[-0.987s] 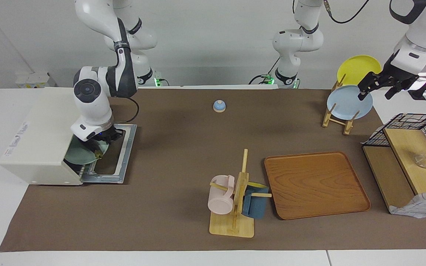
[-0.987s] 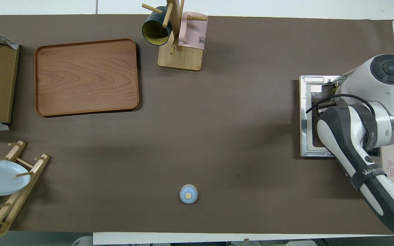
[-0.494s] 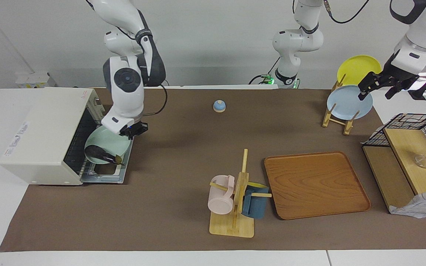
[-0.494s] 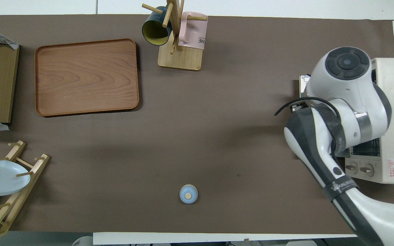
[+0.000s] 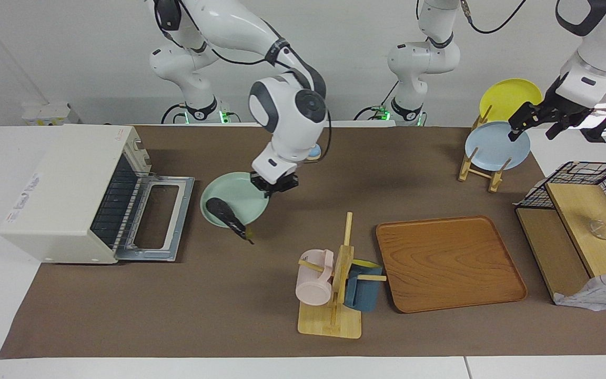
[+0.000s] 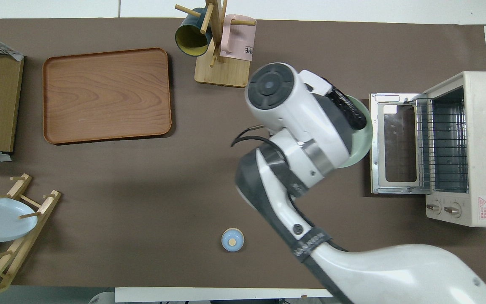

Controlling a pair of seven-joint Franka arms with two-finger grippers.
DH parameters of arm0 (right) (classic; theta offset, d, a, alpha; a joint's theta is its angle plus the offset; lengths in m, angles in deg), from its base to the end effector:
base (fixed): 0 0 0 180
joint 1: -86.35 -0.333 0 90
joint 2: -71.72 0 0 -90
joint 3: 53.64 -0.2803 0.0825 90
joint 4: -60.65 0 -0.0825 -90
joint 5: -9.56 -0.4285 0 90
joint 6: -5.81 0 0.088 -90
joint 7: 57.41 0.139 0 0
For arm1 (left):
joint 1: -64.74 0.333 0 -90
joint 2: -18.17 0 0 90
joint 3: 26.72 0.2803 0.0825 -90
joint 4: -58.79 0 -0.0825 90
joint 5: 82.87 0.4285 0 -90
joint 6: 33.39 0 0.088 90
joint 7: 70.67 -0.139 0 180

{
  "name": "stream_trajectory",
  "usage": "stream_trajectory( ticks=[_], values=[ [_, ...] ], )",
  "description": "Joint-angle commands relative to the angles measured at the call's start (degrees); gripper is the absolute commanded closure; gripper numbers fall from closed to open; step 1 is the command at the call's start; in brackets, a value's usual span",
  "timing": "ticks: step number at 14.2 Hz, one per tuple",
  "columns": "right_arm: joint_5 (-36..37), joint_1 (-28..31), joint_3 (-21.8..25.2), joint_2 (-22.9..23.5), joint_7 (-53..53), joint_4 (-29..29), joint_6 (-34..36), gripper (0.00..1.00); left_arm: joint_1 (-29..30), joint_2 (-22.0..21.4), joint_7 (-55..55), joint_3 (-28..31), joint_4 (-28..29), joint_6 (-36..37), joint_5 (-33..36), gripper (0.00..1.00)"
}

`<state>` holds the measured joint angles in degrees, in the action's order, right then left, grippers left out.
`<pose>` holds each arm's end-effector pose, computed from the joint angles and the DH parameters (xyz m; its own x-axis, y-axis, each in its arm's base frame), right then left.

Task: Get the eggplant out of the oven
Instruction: 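Pull the green plate with eggplant out using the right gripper, then set the plate on the table while the left gripper reaches the eggplant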

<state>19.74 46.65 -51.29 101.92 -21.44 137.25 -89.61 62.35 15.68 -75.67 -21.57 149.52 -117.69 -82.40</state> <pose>0.5727 0.4132 0.3379 0.9972 0.0552 -0.0495 0.0665 -0.9605 0.2701 0.5735 0.0297 0.5674 0.9969 -0.0387 -0.0690 -0.0387 -0.9992 0.0017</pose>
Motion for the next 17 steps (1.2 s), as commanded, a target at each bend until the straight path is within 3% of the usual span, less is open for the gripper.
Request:
stream_trajectory(
  ticks=[1, 5, 10, 11, 13, 15, 17],
  values=[
    [-1.7, -1.4, -3.6, 11.4, 7.9, -15.2, 2.1, 1.00, 0.5, -1.6, 0.1, 0.0, 1.6, 1.0, 0.6, 0.00],
    [-2.1, -4.5, -4.8, 13.9, 16.1, -14.4, -3.3, 1.00, 0.5, -2.4, 0.3, 0.0, 3.4, -0.2, 0.6, 0.00],
    [-2.3, -4.5, -5.3, 11.2, 17.6, -4.3, -13.8, 0.96, -0.6, -8.2, 8.7, -0.4, 16.6, -11.6, 0.6, 0.00],
    [-2.4, -4.5, -5.5, 10.5, 18.0, -1.6, -17.0, 0.93, -1.2, -8.8, 9.1, -0.6, 19.1, -13.9, 0.6, 0.00],
    [-3.2, -4.0, -5.6, 9.9, 18.7, 2.0, -24.9, 0.71, -3.6, -8.9, 10.1, -0.7, 23.2, -17.7, 0.6, 0.00],
    [-6.6, -3.8, -5.5, 10.0, 18.8, 1.0, -29.9, 0.65, -8.0, -8.3, 16.1, -0.7, 27.0, -23.2, 0.6, 0.00],
    [-6.9, -3.9, -5.3, 10.3, 18.7, -4.8, -25.7, 0.66, -11.5, -6.7, 20.1, -0.7, 29.5, -28.2, 0.5, 0.00]
  ],
)
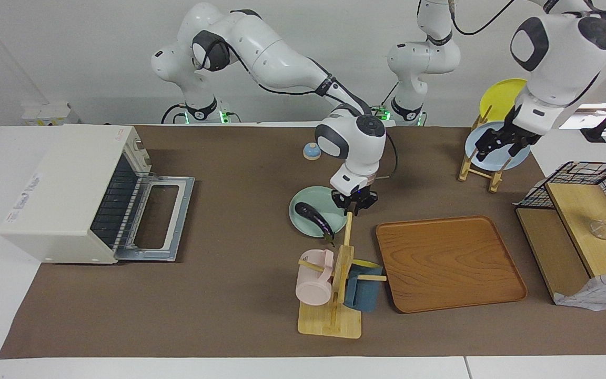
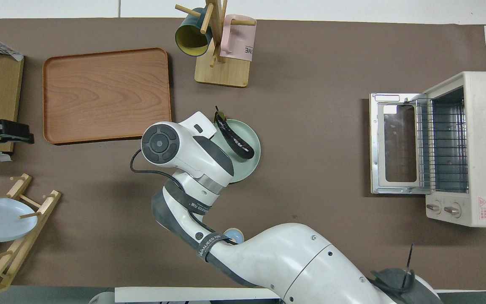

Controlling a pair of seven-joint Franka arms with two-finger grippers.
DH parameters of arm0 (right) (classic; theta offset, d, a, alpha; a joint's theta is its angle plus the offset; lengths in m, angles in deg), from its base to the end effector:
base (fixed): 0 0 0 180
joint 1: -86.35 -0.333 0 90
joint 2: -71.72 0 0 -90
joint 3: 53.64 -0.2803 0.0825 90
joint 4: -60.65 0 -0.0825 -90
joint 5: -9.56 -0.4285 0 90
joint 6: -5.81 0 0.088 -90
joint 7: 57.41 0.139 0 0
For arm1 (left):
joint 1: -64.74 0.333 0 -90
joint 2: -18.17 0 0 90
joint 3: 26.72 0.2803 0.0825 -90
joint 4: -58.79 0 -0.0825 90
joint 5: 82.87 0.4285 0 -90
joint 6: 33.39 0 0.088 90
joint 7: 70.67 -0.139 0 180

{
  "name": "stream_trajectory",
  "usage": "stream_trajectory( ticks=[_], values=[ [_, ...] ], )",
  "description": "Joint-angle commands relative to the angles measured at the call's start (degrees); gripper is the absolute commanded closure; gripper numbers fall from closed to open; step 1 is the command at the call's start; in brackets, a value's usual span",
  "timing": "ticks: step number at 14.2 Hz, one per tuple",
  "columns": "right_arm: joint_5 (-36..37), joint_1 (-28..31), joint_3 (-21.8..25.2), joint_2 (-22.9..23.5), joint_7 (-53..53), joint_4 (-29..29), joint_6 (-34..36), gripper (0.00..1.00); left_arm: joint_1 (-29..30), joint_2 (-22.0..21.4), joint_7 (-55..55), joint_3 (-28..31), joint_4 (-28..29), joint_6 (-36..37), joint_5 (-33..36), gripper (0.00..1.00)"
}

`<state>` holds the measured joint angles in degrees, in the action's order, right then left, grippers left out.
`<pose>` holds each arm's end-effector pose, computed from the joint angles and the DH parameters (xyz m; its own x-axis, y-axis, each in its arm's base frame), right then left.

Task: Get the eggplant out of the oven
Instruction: 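Set the plate on the table while the left gripper reaches the eggplant, then grasp the eggplant with the left gripper while the right gripper withdraws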

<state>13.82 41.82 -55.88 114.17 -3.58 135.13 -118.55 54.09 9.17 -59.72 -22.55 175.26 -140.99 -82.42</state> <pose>0.5381 0.5575 0.2375 0.9890 -0.1009 0.1086 -0.0924 -0.9924 -0.0809 0.5561 -0.0617 0.4338 0.9972 0.0747 0.0011 0.0747 -0.9972 0.0042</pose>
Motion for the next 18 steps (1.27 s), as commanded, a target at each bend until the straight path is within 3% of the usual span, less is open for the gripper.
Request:
stream_trajectory(
  ticks=[1, 3, 6, 7, 10, 12, 14, 15, 17, 18],
  values=[
    [-0.7, 1.8, 0.0, -3.4, -0.6, -4.1, 9.7, 0.66, -5.3, 1.7, 7.1, 0.3, 3.8, -7.2, 0.5, 0.00],
    [-0.7, 7.3, 0.4, -8.8, -8.5, -2.9, 15.0, 0.66, -9.6, 5.5, 14.1, 0.3, 3.2, -12.1, 0.3, 0.00],
    [-0.1, 15.8, 0.6, -18.2, -17.6, 8.3, 20.0, 0.66, -18.2, 12.3, 26.0, 0.3, 2.6, -21.0, 0.3, 0.00],
    [-0.1, 19.2, 0.6, -20.9, -21.6, 13.7, 19.3, 0.69, -21.5, 14.3, 30.1, 0.3, 2.2, -23.6, 0.3, 0.00],
    [0.3, 28.5, 0.5, -24.6, -32.5, 24.6, 14.1, 0.92, -29.4, 19.0, 37.0, 0.3, 2.2, -27.7, 0.3, 0.00],
    [0.6, 30.9, 0.6, -27.2, -33.4, 33.8, 5.9, 0.98, -31.4, 21.3, 37.7, 0.3, 1.7, -29.6, 0.3, 0.00],
    [2.9, 32.8, 0.6, -27.6, -35.5, 37.7, 2.6, 1.00, -32.7, 24.1, 37.5, 0.4, 0.6, -30.1, 0.4, 0.01],
    [6.4, 33.2, 0.6, -27.5, -36.7, 38.1, 2.8, 1.00, -32.7, 24.3, 37.1, 0.4, 0.5, -29.8, 0.4, 0.20],
    [11.1, 34.9, 0.6, -27.6, -36.8, 40.2, 2.2, 1.00, -32.7, 24.3, 36.9, 0.4, 0.2, -29.0, 0.5, 0.77],
    [11.3, 36.2, 0.5, -27.7, -36.8, 41.1, 1.8, 1.00, -32.8, 24.3, 37.0, 0.4, 0.2, -28.9, 0.5, 0.91]
  ],
)
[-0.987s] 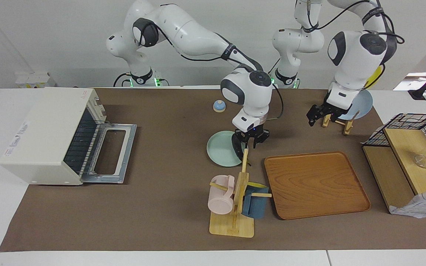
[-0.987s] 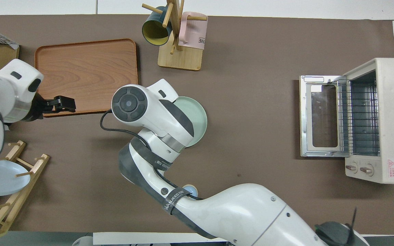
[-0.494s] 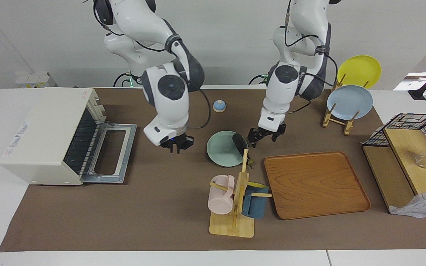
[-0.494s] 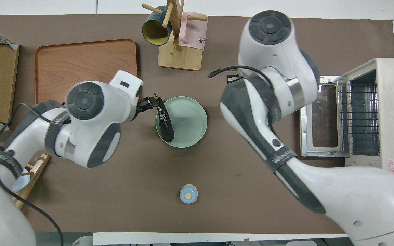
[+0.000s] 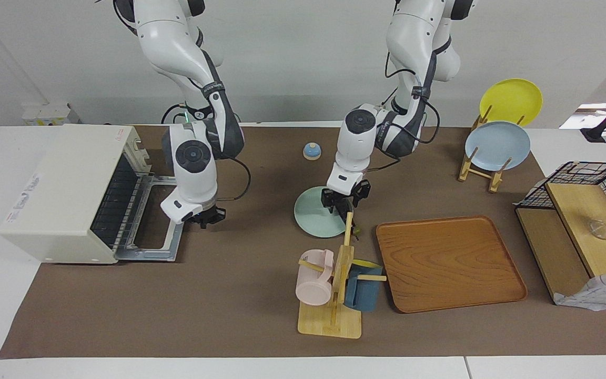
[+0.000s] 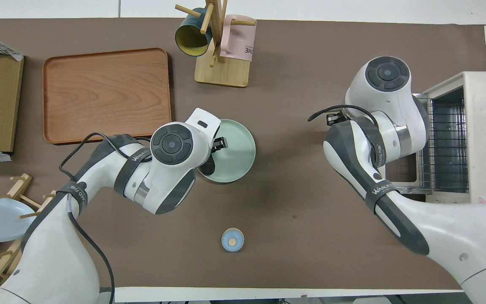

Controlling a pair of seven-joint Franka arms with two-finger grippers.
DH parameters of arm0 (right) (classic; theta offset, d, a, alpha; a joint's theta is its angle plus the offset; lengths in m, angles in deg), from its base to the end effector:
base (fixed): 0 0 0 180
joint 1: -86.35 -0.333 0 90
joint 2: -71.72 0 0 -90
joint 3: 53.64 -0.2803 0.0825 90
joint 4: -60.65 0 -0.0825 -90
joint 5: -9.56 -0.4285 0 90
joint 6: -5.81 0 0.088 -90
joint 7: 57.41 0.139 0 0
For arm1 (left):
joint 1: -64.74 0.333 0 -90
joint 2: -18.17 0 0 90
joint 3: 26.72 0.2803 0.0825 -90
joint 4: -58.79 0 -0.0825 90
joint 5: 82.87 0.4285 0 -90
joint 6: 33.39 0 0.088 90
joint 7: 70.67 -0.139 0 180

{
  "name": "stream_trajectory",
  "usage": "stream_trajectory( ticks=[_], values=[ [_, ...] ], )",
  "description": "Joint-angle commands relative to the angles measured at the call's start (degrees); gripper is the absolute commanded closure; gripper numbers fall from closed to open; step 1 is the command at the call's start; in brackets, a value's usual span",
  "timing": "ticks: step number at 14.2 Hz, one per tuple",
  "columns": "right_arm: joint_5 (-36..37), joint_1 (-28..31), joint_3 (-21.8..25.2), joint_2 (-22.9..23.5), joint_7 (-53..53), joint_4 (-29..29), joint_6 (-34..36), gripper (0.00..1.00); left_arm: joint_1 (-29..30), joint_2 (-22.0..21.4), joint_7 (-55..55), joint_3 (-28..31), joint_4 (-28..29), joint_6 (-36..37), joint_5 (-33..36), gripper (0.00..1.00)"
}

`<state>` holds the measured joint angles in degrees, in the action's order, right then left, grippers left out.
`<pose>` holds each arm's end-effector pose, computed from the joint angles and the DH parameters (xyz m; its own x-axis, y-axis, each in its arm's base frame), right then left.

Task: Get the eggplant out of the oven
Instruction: 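Carry the eggplant onto the wooden tray with the left gripper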

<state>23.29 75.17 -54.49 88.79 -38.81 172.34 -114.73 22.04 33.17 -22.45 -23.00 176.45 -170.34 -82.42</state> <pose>0.6057 0.1109 0.2243 0.9960 0.0121 -0.0880 0.0313 -0.9749 0.2204 0.4836 -0.3904 0.2210 0.9859 0.1533 0.0669 0.1508 -0.9877 0.0410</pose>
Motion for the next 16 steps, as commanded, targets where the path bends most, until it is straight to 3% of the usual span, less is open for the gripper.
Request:
stream_trajectory(
  ticks=[1, 3, 5, 9, 13, 15, 16],
  values=[
    [1.8, 3.4, -0.9, -2.3, -1.5, 4.2, -2.0, 1.00, -0.7, 0.3, -0.3, 0.8, -0.9, 0.5, 0.5, 0.98],
    [1.8, 3.6, -0.9, -2.6, -1.5, 5.2, -2.2, 1.00, -0.7, 0.3, -0.3, 0.9, -2.3, 1.6, 0.4, 1.00],
    [1.8, 4.1, -0.9, -2.7, -1.5, 5.7, -2.2, 1.00, 1.3, -1.1, -1.8, 1.6, -6.7, 8.9, 0.5, 1.00],
    [5.5, 3.8, -0.9, -2.6, -5.3, 4.3, 0.6, 1.00, 17.0, -0.4, -24.4, 1.5, -6.6, 4.4, 0.4, 1.00],
    [6.7, 3.9, -0.9, -2.9, -9.4, -1.1, 8.9, 1.00, 25.0, 10.1, -31.9, 1.6, -13.8, 2.9, 5.2, 1.00],
    [6.7, 4.5, -0.9, -4.1, -13.0, -2.6, 11.8, 1.00, 25.1, 10.7, -31.6, 2.0, -13.9, 3.6, 6.7, 1.00],
    [6.7, 5.3, -0.9, -4.9, -14.2, -2.7, 12.4, 1.00, 24.3, 10.8, -31.4, 2.9, -14.0, 4.4, 8.8, 0.79]
  ],
)
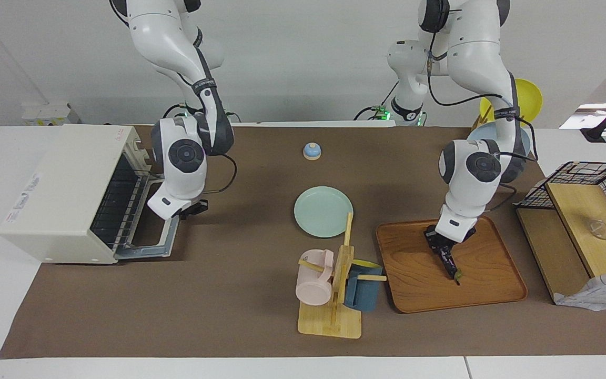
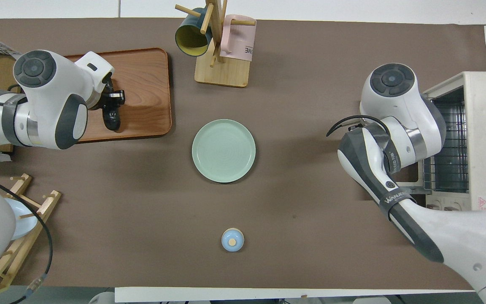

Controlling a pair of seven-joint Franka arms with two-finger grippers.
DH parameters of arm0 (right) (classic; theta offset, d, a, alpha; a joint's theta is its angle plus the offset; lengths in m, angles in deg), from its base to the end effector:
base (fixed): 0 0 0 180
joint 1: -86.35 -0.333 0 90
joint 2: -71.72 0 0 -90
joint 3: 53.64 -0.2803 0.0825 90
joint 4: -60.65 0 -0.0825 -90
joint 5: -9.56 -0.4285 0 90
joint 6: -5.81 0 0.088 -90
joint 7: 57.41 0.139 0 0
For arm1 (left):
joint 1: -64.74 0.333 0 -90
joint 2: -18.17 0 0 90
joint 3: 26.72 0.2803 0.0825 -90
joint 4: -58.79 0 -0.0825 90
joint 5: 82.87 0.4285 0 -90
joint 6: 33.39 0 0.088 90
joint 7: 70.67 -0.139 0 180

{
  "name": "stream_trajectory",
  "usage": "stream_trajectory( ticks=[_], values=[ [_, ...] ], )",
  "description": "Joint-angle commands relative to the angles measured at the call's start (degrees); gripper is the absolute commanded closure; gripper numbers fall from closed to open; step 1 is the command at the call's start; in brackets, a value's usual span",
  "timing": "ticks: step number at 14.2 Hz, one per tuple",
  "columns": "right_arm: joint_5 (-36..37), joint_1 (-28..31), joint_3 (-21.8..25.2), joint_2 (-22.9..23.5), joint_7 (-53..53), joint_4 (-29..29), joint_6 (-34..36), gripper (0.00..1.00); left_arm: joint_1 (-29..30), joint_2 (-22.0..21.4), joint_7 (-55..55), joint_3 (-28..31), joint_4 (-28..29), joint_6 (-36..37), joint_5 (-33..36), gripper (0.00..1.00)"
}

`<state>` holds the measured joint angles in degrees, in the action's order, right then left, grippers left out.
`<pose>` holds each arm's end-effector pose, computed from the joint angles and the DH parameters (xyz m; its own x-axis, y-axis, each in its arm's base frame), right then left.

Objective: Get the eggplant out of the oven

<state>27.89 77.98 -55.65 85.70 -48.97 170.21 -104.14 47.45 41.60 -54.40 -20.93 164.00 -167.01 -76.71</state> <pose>0.6020 0.0780 0.2654 0.9674 0.1442 -0.2084 0.2016 -0.9362 0.2878 0.6606 -0.1313 0.2251 0.9935 -0.0031 0.1139 0.0078 -0.9954 -0.0957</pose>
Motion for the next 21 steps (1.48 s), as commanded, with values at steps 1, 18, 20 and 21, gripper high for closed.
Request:
stream_trajectory(
  ticks=[1, 18, 20, 21],
  values=[
    [2.1, 3.1, 0.2, -2.8, -5.6, -0.6, 2.6, 1.00, -1.3, 2.4, 0.9, 1.0, -1.6, 1.4, 5.4, 0.19],
    [-16.7, 13.2, 0.5, -13.3, -16.8, -22.5, 26.5, 0.00, 5.7, -24.8, -11.3, 1.4, -16.0, 48.4, -6.8, 0.00],
    [-16.7, 13.6, 0.6, -13.3, -17.0, -22.6, 27.5, 0.00, 5.6, -24.8, -11.5, 1.3, -15.9, 48.4, -6.7, 0.00],
    [-16.7, 13.7, 0.7, -13.2, -17.0, -22.6, 27.4, 0.00, 5.6, -24.8, -11.6, 1.3, -15.8, 48.4, -6.7, 0.00]
  ],
)
